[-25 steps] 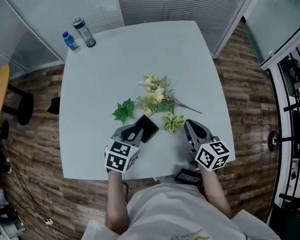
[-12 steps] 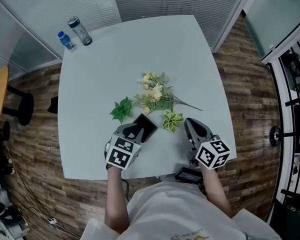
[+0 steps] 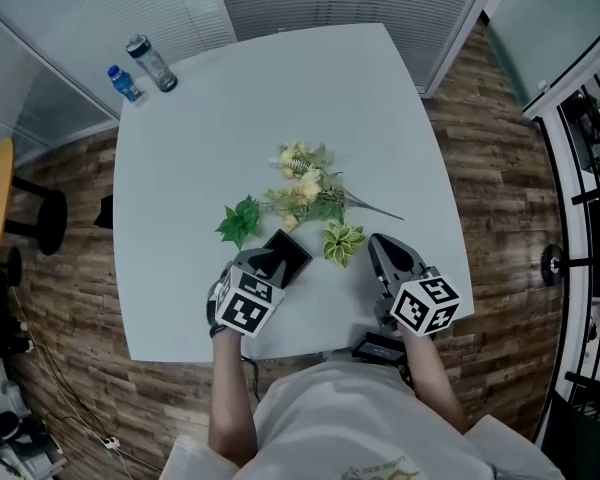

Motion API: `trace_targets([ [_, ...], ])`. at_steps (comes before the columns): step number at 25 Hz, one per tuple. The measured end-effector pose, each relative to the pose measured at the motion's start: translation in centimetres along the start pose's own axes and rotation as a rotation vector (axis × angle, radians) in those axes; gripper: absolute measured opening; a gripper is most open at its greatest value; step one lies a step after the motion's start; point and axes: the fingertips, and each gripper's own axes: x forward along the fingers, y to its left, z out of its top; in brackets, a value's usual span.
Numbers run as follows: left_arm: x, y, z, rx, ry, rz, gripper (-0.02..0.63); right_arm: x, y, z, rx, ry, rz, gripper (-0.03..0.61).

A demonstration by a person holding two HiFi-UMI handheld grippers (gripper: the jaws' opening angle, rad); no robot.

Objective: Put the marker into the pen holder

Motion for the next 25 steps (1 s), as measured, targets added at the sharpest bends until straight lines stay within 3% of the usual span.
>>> trace_targets([
  [13,1.9,-0.9,0.0,0.112,0.153,-0.047,0.061,-0.5,-2.1,0.0,0.023,-0.006,-0.030,0.015],
  [25,2.8,-1.4,0.5,0.161,0.176,-0.050,0.063,-1.2,-3.4,0.2,0.035,-0.018,-0.050,0.015],
])
